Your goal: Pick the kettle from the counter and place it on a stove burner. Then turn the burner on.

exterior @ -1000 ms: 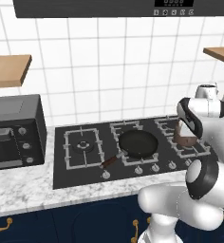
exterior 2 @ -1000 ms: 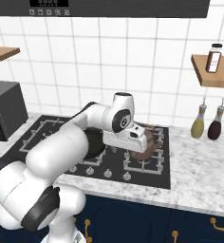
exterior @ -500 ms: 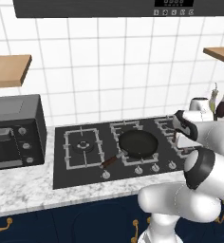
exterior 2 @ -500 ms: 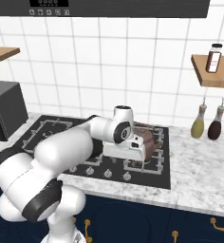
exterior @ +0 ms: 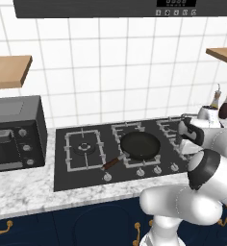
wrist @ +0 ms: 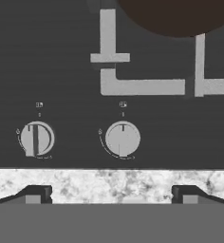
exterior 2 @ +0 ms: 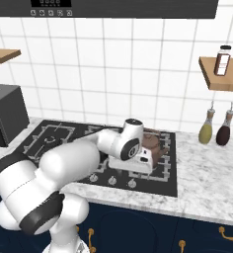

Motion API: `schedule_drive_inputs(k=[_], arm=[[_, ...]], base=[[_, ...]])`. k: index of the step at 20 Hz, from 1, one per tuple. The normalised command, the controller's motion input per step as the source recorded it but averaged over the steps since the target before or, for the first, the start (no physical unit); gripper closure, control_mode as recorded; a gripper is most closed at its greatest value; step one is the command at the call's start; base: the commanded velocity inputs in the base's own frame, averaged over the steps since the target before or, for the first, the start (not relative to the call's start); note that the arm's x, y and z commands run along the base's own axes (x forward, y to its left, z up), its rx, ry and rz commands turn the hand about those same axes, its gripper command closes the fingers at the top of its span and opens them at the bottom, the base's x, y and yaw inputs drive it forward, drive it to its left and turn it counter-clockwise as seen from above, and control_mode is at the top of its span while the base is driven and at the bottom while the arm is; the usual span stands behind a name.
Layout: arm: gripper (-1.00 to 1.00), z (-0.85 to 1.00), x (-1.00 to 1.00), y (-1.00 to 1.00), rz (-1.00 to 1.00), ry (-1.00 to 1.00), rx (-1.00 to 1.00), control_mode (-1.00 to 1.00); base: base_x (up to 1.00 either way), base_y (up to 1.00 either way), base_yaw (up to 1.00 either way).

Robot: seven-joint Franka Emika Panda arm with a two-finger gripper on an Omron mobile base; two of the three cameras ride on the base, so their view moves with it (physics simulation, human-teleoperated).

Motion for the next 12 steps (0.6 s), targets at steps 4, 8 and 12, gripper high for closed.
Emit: schedule_drive_inputs(k=[4,8,12], arm=[[-1.00,-0.34,0.11,-0.02,0.00,-0.10,-0.03,-1.00],[-1.00,-0.39,0.01,-0.09,0.01,-0.04,-0.01,-1.00],[-1.00,-0.16,0.03,-0.14,0.00,-0.04,0.00,-1.00]], base=[[0.00,0.00,0.00],[0.00,0.00,0.00],[0.00,0.00,0.00]])
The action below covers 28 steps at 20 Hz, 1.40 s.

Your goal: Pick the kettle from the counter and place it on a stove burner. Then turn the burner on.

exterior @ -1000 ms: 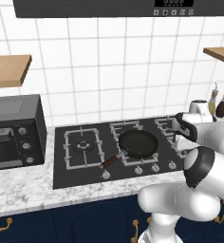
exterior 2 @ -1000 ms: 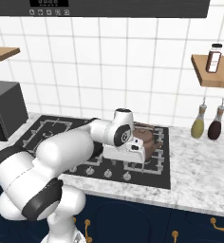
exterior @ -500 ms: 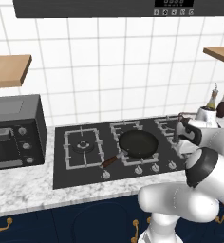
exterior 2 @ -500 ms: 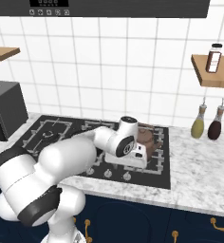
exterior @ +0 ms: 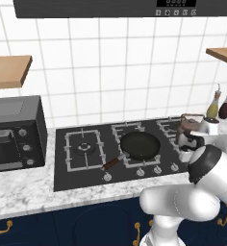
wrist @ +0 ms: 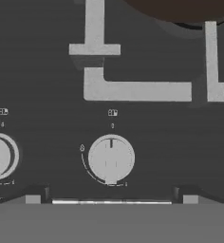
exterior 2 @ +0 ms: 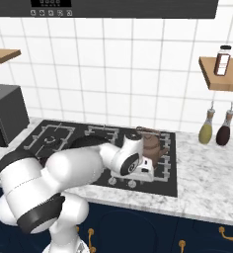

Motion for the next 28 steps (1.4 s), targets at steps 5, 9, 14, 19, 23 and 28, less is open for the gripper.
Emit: schedule_drive_inputs(k=[5,9,14,19,23,28], arm=[[-1.00,-0.10,0.21,-0.06,0.00,0.00,0.00,-1.00],[-1.00,-0.11,0.17,-0.09,0.00,0.00,0.00,-1.00],[-1.00,-0.12,0.09,-0.06,0.00,-0.05,0.00,-1.00],[1.00,-0.01,0.00,0.00,0.00,-0.01,0.00,-1.00],[1.00,0.00,0.00,0.00,0.00,0.00,0.00,-1.00],[1.00,0.00,0.00,0.00,0.00,0.00,0.00,-1.00]], base=[[0.00,0.00,0.00],[0.00,0.00,0.00],[0.00,0.00,0.00],[0.00,0.00,0.00],[0.00,0.00,0.00],[0.00,0.00,0.00]])
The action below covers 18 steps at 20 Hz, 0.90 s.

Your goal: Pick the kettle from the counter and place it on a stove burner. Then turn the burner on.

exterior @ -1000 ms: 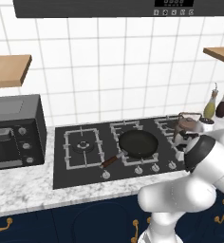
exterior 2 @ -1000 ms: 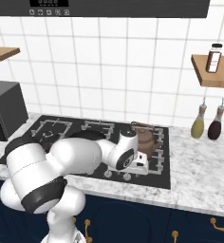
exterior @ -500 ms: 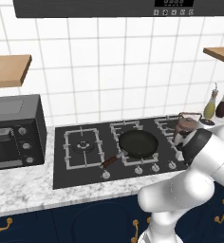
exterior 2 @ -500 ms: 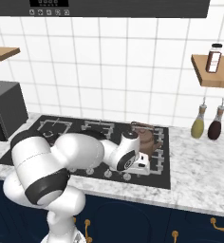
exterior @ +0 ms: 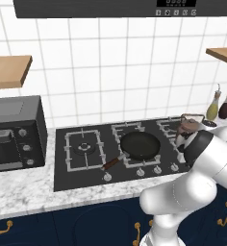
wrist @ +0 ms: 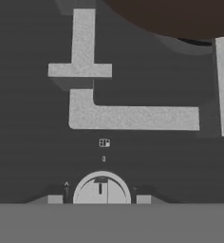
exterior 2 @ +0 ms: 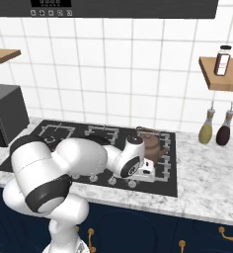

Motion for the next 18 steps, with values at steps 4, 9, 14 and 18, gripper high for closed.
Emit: schedule_drive_inputs(k=[4,9,14,18], arm=[[1.00,0.00,0.00,0.00,0.01,-0.02,0.00,-1.00],[1.00,0.00,0.00,0.00,0.18,-0.12,-0.04,-1.00],[1.00,0.05,0.00,0.00,0.28,-0.11,-0.10,-1.00],[1.00,0.01,0.00,0.03,0.33,-0.01,-0.13,-1.00]], base=[[0.00,0.00,0.00],[0.00,0.00,0.00],[0.00,0.00,0.00],[0.00,0.00,0.00]])
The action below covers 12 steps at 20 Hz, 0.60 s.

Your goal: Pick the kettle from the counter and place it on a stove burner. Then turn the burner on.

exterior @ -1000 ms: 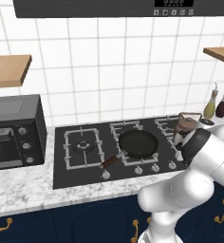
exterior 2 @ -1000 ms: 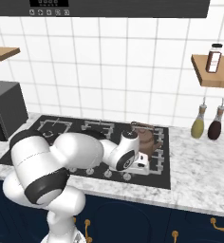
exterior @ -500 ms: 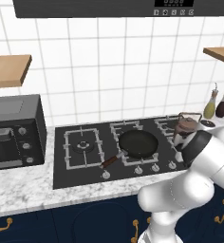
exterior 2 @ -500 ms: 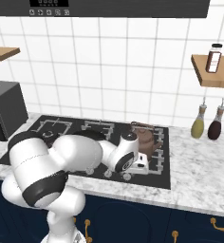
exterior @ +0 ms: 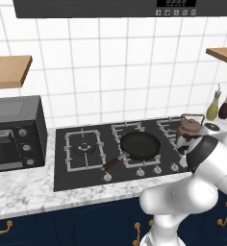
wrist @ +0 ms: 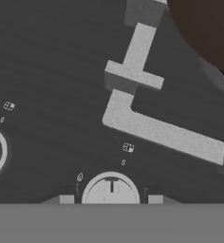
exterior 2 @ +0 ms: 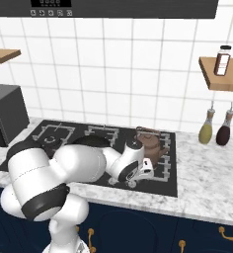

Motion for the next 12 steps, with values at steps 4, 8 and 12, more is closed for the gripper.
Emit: schedule_drive_inputs(k=[4,8,12], arm=[[1.00,0.00,0.00,0.08,0.35,0.00,-0.14,-1.00],[1.00,0.00,0.00,0.10,0.36,0.00,-0.14,-1.00],[1.00,0.02,-0.03,0.04,0.36,0.00,-0.14,-1.00]], base=[[0.00,0.00,0.00],[0.00,0.00,0.00],[0.00,0.00,0.00]])
